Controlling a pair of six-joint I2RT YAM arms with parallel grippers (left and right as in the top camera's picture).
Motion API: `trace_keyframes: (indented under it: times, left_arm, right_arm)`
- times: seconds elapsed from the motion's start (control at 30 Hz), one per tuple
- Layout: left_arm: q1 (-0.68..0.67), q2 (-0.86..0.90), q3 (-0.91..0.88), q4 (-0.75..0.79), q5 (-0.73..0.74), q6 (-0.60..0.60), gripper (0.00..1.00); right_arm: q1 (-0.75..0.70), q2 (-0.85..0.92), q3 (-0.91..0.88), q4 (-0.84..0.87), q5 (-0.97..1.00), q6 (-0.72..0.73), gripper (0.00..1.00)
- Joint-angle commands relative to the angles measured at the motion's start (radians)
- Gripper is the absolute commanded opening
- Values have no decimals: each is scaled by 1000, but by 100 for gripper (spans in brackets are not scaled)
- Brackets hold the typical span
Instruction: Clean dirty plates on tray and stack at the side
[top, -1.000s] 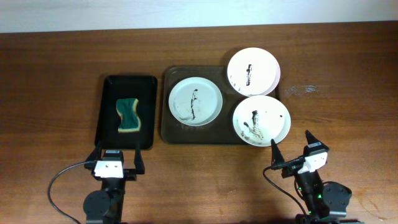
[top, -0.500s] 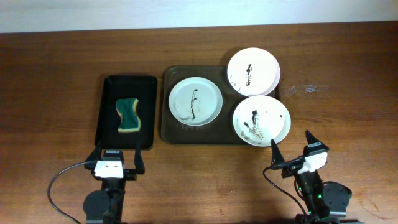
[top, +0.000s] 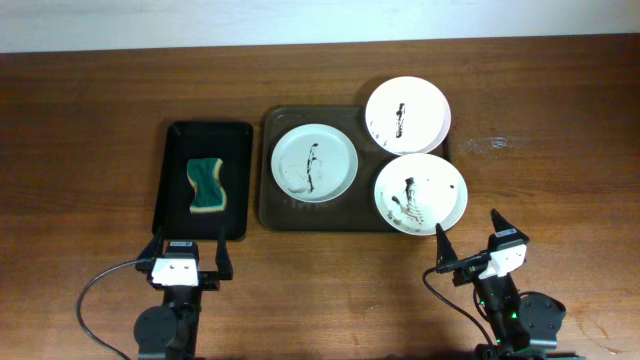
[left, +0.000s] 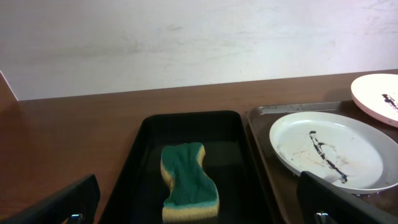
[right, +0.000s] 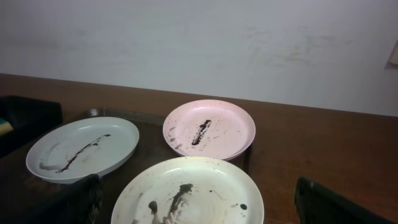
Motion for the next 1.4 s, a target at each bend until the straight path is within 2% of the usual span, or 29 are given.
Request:
trace_keyframes:
  times: [0.0,0.6,0.73,0.8,0.9,1.0,1.13,1.2,1.27,1.37]
  left_arm:
    - [5,-8,-5,-1,8,19,100]
    - [5,-8,-5,-1,12,18,99]
    - [5,-8,-5,2,41,-106,99]
    - [5,-8,5,-5,95,-106,100]
    - [5,10,61,-34,102,-125,99]
    - [5,121,179,-39,113,-124,99]
    - [5,495,486,-91,226,-124,100]
    - [5,696,702,-231,257,-124,99]
    - [5,908,967,-431,259,-105,99]
    - [5,1179,1348,-735,258,-37,99]
  right_arm:
    - [7,-7,-9,0,-13,2,99]
    - [6,-7,-9,18,-40,6,99]
    - [6,-7,-5,19,-120,13,99]
    - [6,-6,17,18,-136,13,99]
    - [6,-6,73,-2,-149,32,99]
    - [6,-1,184,-92,-161,39,99]
    - [6,10,378,-257,-163,39,99]
    - [6,72,480,-308,-163,39,99]
    - [6,224,598,-370,-164,39,99]
    - [6,580,833,-493,-202,38,99]
